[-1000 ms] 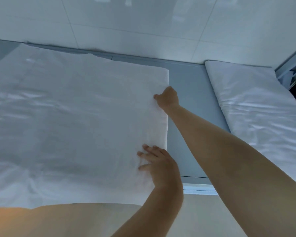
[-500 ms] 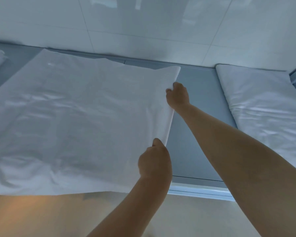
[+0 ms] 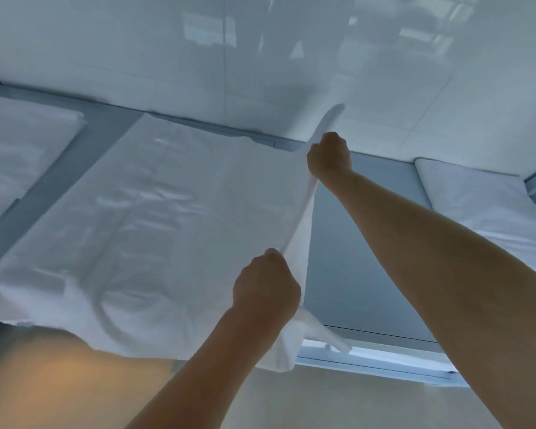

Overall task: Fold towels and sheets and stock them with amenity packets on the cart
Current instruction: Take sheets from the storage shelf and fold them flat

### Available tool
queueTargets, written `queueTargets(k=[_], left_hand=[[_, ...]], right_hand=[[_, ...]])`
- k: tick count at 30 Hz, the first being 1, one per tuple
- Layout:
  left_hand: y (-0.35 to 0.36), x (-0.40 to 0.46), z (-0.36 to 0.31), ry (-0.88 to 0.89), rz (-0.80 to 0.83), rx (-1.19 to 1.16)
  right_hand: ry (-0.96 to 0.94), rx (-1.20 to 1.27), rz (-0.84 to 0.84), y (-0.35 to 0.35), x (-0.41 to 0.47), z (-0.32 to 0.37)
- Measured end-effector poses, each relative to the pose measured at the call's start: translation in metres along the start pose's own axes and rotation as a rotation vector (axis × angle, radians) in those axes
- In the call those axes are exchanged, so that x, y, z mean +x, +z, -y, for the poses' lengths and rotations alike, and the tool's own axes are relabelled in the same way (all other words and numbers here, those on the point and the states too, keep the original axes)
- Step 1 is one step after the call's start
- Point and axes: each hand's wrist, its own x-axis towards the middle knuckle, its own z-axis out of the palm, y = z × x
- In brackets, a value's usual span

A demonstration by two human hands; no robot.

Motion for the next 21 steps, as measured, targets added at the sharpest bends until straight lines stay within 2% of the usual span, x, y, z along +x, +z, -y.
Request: queueTargets(k=[9,14,18,21], left_hand=[[-0.154,0.019,0.118,-0.025,-0.064,0.02],[-0.23,0.036,0.201,-0.032,-0.175,-0.005],[-0.263,0.061,0.281,-0.105,-0.304,0.014],[-0.256,0.086,0.348,-0.181,-0.245,0.099]], right_hand=[[-0.027,0.007,-0.004,0.045,-0.02,0.18],[-0.068,0.048,0.015,0.093,-0.031,0.287],[-0.12,0.083,0.09,0.15,-0.048,0.353],[-0.068,0.046,0.261,0.213,-0.072,0.366]])
